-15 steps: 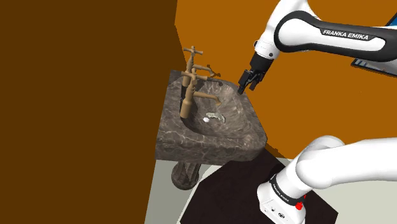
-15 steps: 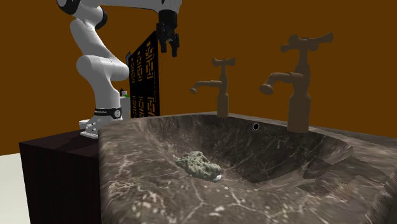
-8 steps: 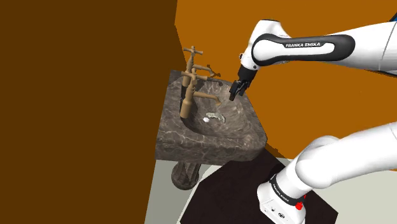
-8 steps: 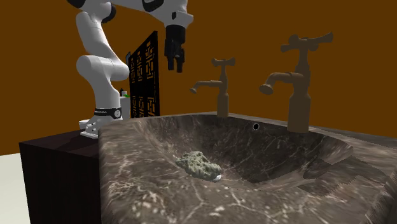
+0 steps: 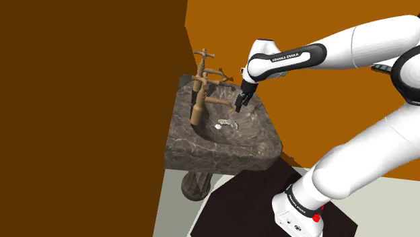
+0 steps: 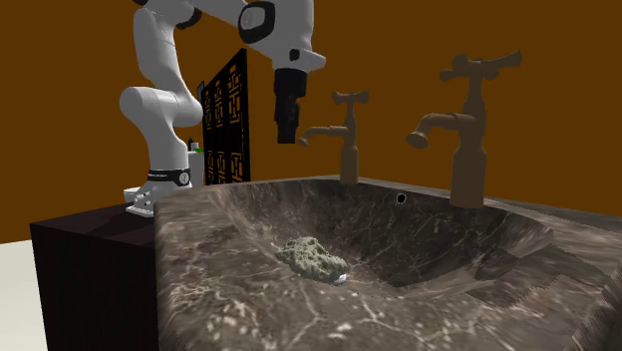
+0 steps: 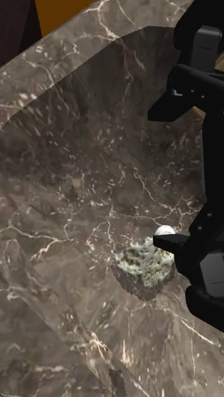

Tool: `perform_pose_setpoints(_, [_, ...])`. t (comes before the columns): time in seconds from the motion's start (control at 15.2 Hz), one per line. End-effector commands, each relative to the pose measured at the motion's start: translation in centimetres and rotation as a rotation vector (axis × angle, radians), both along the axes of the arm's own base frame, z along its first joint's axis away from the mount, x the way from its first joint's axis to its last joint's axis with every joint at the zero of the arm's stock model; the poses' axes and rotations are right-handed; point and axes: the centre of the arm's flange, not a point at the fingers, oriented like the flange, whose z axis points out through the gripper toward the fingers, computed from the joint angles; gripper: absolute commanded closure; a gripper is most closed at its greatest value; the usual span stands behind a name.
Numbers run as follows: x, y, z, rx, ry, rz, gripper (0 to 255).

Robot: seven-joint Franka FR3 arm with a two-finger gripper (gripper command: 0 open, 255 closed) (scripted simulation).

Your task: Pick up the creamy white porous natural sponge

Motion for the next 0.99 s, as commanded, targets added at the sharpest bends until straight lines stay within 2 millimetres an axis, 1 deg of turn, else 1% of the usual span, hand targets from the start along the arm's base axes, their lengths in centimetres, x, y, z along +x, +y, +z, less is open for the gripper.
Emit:
perform_pose_setpoints(0.0, [1.8, -0.8, -2.0, -0.006, 0.010, 0.030, 0])
perform_pose_setpoints(0.92, [12.4, -5.2, -16.9, -0.045, 0.084, 0.229, 0])
